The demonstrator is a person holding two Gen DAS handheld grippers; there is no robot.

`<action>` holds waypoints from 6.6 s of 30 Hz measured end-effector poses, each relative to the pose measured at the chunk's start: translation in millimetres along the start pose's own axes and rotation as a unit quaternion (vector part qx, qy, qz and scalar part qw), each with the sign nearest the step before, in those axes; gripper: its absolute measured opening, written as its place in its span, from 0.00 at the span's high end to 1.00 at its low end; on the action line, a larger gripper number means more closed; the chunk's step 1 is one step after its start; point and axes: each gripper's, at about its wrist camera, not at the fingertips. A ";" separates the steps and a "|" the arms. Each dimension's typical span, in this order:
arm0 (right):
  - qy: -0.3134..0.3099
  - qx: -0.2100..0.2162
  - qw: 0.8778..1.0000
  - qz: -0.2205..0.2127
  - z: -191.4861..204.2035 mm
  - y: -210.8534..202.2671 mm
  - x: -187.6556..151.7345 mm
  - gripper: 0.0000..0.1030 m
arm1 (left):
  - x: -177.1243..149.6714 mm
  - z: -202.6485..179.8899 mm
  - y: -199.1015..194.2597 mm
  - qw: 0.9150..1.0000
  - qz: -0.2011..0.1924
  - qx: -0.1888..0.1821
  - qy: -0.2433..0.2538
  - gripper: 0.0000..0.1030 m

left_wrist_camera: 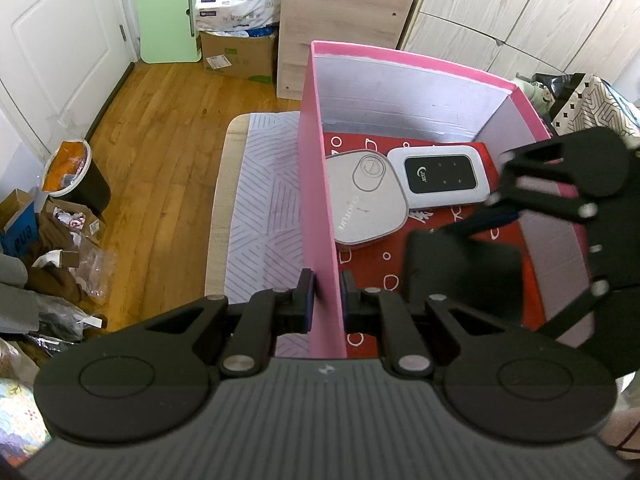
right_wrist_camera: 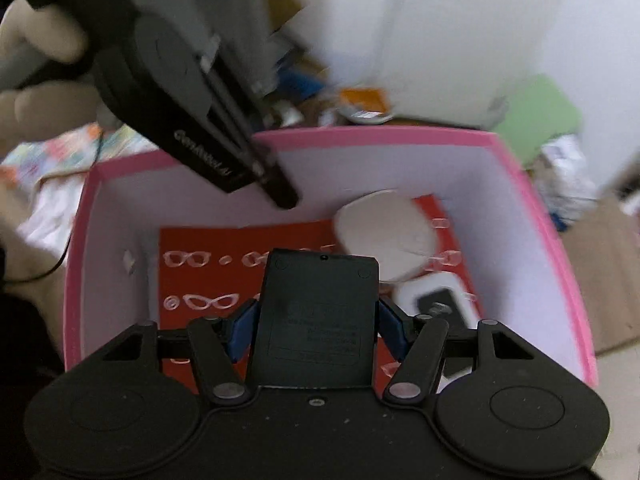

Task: Organize rigid objects
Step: 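Lower the black power bank into the pink box and open the right gripper, then grasp the black battery with the right gripper and lift it, then lower the black battery into the pink box and open the right gripper, then grasp the silver key ring with the right gripper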

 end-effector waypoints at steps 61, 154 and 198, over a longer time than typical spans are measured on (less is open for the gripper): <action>0.505 -0.146 0.842 -0.125 27.3 -65.4 -230.1 0.27 | -2.0 0.2 -1.4 1.000 -0.004 0.003 -0.026 0.89; 0.105 -0.088 0.990 -0.043 20.9 -52.2 -38.0 0.47 | -1.5 -19.8 -19.2 0.995 0.052 0.039 0.082 0.92; 0.384 -0.049 0.905 -0.174 20.8 -69.6 -209.6 0.49 | 0.9 -24.6 -19.9 0.994 0.056 0.044 0.085 0.91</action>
Point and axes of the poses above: each gripper's, at about its wrist camera, not at the fingertips, and y roughly the way its jaws point, z to its left, x to its top, and after that the axes turned 5 degrees about z, right-handed
